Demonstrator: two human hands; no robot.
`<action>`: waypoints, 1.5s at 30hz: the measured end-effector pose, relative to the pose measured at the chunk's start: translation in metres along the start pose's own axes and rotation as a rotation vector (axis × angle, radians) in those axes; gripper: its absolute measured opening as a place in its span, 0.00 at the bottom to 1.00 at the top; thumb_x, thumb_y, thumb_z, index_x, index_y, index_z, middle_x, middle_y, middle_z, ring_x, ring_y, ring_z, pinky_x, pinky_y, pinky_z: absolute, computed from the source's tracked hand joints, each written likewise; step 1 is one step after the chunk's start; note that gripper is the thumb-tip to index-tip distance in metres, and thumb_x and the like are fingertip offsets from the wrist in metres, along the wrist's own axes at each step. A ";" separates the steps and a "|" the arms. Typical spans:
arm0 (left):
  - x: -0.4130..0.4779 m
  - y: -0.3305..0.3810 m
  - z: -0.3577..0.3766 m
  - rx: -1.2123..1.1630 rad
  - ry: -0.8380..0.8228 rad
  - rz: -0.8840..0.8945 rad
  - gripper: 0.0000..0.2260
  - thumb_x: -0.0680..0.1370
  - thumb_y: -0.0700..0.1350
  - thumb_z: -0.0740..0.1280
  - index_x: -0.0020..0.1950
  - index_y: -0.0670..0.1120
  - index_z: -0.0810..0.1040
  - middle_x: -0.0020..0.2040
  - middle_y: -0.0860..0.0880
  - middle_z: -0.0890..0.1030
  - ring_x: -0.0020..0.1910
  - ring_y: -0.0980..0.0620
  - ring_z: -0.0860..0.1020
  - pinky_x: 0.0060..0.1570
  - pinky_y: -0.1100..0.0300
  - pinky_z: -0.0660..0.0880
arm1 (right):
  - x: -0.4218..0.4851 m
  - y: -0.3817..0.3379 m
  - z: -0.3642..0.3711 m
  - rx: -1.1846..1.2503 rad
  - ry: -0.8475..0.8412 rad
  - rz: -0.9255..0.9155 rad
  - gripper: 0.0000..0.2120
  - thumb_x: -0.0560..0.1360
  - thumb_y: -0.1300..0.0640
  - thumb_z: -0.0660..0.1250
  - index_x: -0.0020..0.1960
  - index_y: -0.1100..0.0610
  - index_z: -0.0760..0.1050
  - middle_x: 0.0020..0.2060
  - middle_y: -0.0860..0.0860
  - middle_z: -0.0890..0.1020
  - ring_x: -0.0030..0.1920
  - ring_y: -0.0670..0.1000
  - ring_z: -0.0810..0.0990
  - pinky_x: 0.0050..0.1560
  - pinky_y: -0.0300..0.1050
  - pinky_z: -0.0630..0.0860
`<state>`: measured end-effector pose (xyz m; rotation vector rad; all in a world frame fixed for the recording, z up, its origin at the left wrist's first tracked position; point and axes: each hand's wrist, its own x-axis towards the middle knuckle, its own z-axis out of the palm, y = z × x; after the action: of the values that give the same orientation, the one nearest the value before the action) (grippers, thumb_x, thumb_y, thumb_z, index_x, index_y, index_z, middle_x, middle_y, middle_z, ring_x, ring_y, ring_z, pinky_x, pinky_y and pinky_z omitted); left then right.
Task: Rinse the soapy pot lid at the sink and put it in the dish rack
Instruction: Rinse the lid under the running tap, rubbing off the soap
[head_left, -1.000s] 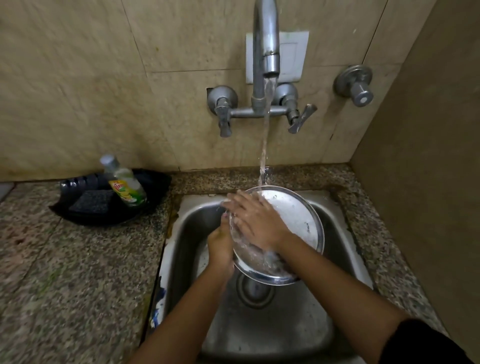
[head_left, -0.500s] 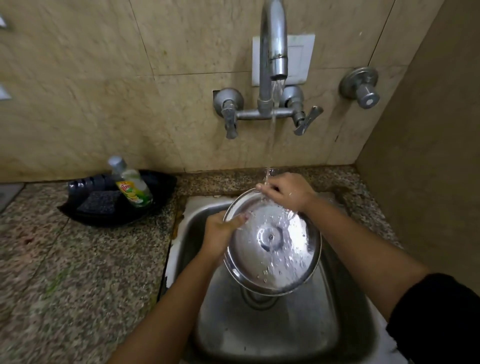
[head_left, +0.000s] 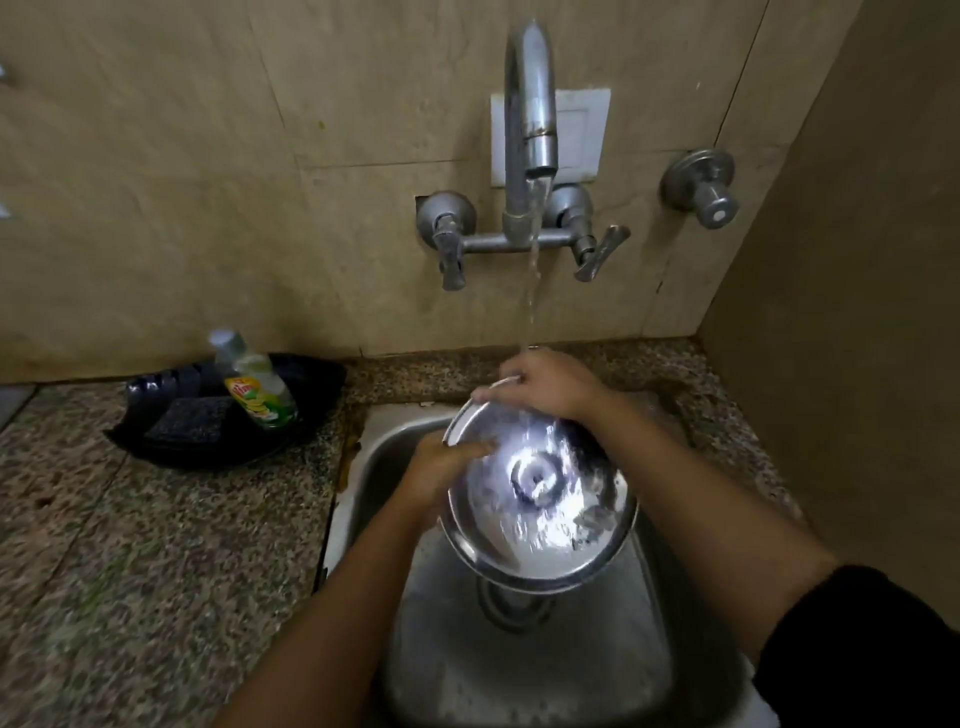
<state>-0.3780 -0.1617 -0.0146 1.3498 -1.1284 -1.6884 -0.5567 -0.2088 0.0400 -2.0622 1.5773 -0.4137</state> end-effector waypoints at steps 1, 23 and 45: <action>0.004 0.006 0.002 0.085 -0.059 0.034 0.10 0.70 0.41 0.74 0.51 0.45 0.83 0.45 0.47 0.86 0.47 0.48 0.84 0.48 0.55 0.79 | 0.002 -0.012 0.002 -0.121 -0.060 -0.088 0.25 0.68 0.32 0.66 0.31 0.53 0.71 0.29 0.49 0.76 0.32 0.49 0.74 0.33 0.44 0.67; 0.013 0.025 0.014 0.070 0.014 0.225 0.07 0.72 0.34 0.70 0.48 0.41 0.83 0.39 0.47 0.85 0.37 0.54 0.83 0.42 0.60 0.78 | 0.001 -0.013 0.006 0.189 -0.046 -0.241 0.09 0.73 0.59 0.72 0.52 0.59 0.83 0.40 0.46 0.81 0.37 0.36 0.78 0.45 0.33 0.74; -0.002 0.035 0.015 0.055 -0.099 0.115 0.06 0.73 0.36 0.70 0.49 0.38 0.83 0.38 0.46 0.86 0.37 0.52 0.84 0.38 0.62 0.78 | -0.013 -0.005 0.015 0.357 0.099 -0.108 0.09 0.69 0.53 0.74 0.49 0.49 0.84 0.41 0.48 0.86 0.39 0.44 0.82 0.45 0.46 0.77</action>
<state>-0.3917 -0.1698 0.0195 1.2218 -1.2926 -1.6663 -0.5488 -0.1920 0.0315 -1.8764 1.3344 -0.7870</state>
